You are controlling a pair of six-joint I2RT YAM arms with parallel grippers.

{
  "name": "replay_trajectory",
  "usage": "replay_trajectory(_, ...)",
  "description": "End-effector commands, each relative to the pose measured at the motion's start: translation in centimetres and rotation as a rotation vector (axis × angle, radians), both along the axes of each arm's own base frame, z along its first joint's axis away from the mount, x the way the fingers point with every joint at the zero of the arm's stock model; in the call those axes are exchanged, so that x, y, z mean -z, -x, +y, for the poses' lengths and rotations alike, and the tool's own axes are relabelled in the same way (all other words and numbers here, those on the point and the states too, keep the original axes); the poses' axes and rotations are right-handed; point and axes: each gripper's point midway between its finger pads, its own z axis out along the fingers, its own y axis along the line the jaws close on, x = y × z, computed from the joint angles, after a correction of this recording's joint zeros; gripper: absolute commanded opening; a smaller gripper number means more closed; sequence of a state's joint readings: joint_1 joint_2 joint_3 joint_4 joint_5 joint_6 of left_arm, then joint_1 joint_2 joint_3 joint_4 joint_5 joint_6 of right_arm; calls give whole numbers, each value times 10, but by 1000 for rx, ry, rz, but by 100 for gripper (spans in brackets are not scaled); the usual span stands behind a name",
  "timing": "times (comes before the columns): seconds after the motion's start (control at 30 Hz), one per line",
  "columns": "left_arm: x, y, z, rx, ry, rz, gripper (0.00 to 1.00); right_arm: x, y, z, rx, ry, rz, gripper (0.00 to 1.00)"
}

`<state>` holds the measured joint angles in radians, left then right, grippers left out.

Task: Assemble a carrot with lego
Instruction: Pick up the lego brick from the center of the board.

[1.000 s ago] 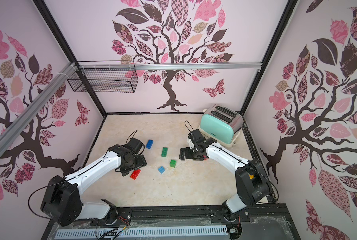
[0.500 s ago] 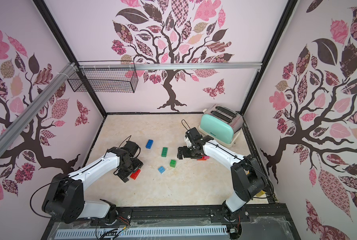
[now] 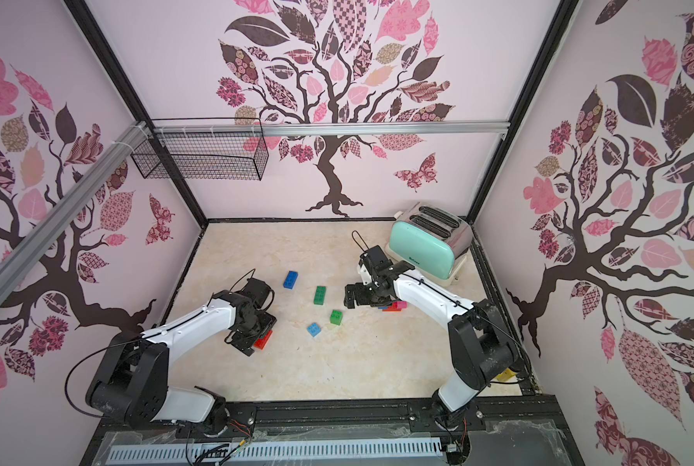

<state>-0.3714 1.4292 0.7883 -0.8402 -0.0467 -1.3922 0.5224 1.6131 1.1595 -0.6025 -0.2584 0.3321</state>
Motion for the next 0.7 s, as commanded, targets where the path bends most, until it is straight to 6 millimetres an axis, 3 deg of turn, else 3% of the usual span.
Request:
replay_trajectory(0.0, -2, -7, 6, -38, -19, -45, 81, -2, 2, 1, -20, 12, 0, 100)
replay_trajectory(0.3, 3, -14, 1, -60, 4, -65, 80, 1, 3, 0, -21, 16, 7, 100)
replay_trajectory(0.67, 5, 0, -6, -94, 54, -10, 79, 3, 5, -1, -13, 18, 14, 99)
